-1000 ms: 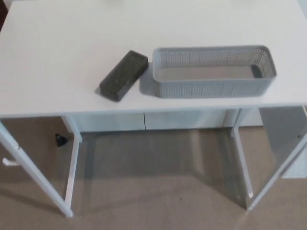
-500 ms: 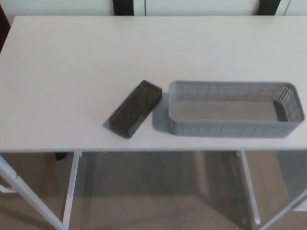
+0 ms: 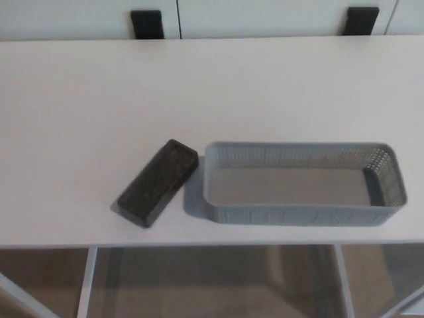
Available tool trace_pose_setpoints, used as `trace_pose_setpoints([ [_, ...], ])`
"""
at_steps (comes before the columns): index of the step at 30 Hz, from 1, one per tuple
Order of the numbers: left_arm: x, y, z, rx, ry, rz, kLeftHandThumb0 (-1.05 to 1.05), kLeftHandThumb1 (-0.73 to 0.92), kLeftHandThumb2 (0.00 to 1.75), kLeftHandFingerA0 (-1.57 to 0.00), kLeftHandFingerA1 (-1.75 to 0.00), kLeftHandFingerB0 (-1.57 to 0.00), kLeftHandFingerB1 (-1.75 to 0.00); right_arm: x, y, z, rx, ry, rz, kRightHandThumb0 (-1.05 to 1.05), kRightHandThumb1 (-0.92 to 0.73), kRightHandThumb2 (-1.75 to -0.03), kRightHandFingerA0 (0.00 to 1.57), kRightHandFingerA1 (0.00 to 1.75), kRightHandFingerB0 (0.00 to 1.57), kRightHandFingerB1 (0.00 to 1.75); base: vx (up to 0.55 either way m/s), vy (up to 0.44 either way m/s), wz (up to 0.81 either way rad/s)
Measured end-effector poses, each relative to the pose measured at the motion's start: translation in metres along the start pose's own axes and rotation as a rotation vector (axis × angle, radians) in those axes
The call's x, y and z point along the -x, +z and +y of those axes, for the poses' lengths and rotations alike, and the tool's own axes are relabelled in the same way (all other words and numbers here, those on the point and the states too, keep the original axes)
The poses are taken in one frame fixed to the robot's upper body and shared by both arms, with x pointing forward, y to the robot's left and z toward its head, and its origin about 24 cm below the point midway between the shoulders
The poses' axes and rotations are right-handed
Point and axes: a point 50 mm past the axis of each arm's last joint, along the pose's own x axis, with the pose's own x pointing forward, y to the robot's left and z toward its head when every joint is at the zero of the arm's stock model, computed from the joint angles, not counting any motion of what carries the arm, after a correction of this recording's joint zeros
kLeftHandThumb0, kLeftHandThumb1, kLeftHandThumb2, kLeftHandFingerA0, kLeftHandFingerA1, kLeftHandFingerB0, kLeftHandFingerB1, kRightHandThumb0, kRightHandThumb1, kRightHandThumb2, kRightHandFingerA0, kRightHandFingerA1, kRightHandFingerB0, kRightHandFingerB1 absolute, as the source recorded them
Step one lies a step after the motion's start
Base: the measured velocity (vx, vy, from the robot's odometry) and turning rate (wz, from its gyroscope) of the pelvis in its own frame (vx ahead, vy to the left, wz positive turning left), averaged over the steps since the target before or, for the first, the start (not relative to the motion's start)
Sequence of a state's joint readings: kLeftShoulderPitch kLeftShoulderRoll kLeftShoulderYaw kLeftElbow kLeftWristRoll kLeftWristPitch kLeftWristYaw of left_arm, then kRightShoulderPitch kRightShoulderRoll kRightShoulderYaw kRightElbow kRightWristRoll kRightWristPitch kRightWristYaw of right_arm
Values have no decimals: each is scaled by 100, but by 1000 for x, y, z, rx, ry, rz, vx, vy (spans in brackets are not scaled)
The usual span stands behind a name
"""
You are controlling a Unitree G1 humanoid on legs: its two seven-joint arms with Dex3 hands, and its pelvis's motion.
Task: The robot walks towards a desk on which an eraser is kept on the left hand side and a container is kept on the right hand side. The robot picks up the eraser using its left hand and places it in the container.
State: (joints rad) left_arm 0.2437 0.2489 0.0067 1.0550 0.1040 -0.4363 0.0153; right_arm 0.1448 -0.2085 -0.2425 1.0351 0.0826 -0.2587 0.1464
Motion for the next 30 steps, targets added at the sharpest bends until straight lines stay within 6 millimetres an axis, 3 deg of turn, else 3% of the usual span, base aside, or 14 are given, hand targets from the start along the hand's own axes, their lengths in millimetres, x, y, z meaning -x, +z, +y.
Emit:
trace_pose_setpoints([
  [5, -1, 1, 9, -18, 18, 1, -39, 65, 59, -51, -48, -38, -32, 0, 0, 5, -9, 11, -3, -21, -45, -53, 66, 70, 40, 49, 55, 284, 1],
  [16, 0, -2, 8, -27, 12, 8, -39, 66, 59, -53, -48, -36, -31, 0, 1, 4, -5, 6, -5, -20, -46, -53, 76, 71, 40, 47, 17, -42, 5],
  [24, 1, -2, 7, -36, 9, 2, -37, 65, 61, -50, -45, -36, -32, 0, 0, 5, -1, 4, -2, -20, -47, -54, 70, 68, 39, 47, 0, 0, 0],
  [27, 4, -2, 3, -78, -16, -18, -53, 63, 59, -38, -39, -22, -29, 1, -2, 5, 1, 6, 5, -18, -46, -53, 73, 71, 40, 47, 0, 0, 0],
  [28, 5, 0, 1, -96, -31, -38, -65, 49, 80, -31, -48, -15, -41, 1, -2, 5, 0, 6, 7, -19, -46, -53, 72, 70, 41, 47, 0, 0, 0],
  [30, 8, 7, -5, -125, -66, -88, -73, 53, 82, -25, -44, -10, -39, 0, -2, 5, 0, 6, 7, -20, -47, -53, 67, 69, 40, 48, 0, 0, 0],
])
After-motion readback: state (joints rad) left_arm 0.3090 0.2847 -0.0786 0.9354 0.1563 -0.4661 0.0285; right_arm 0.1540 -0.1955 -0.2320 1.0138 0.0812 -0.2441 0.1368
